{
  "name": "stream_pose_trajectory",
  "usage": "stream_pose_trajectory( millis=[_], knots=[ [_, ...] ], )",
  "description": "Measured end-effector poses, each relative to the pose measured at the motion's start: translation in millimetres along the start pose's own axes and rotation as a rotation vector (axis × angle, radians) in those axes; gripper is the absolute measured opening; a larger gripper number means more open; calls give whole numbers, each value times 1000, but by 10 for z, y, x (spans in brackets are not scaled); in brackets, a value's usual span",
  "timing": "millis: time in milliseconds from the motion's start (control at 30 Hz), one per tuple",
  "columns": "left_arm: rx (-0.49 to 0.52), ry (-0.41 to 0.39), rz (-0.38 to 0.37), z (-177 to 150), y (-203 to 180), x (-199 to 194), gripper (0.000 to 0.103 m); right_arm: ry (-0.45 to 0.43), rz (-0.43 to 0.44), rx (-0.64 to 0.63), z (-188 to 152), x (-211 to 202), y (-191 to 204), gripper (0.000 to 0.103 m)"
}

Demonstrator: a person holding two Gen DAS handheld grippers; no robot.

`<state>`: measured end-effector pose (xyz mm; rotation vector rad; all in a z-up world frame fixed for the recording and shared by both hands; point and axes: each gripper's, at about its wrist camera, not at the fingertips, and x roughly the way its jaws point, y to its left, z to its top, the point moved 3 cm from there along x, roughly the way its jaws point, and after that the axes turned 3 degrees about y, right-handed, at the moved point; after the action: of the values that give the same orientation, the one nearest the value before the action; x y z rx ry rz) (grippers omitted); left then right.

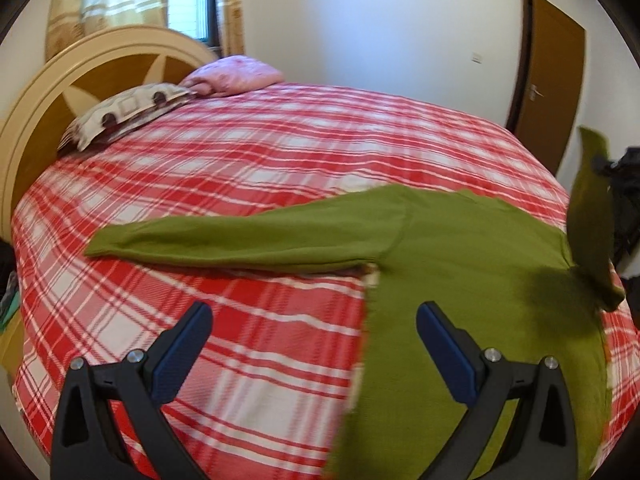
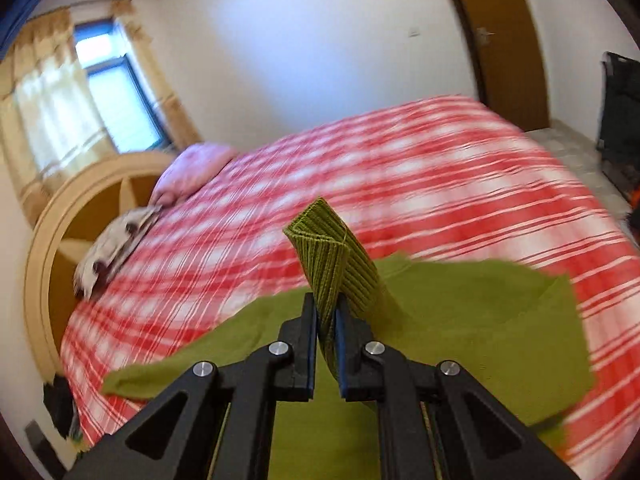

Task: Fold small clothes
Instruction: 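Carry the sleeve cuff across the sweater back with the right gripper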

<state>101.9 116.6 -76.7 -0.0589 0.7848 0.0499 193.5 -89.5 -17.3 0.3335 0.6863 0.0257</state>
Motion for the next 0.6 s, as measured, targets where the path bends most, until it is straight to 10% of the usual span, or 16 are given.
stream_pose_trajectory(
  millis=[600],
  knots=[
    [-69, 29, 68, -53, 632, 356, 103, 279, 80, -77, -940, 1471, 773, 15]
  ],
)
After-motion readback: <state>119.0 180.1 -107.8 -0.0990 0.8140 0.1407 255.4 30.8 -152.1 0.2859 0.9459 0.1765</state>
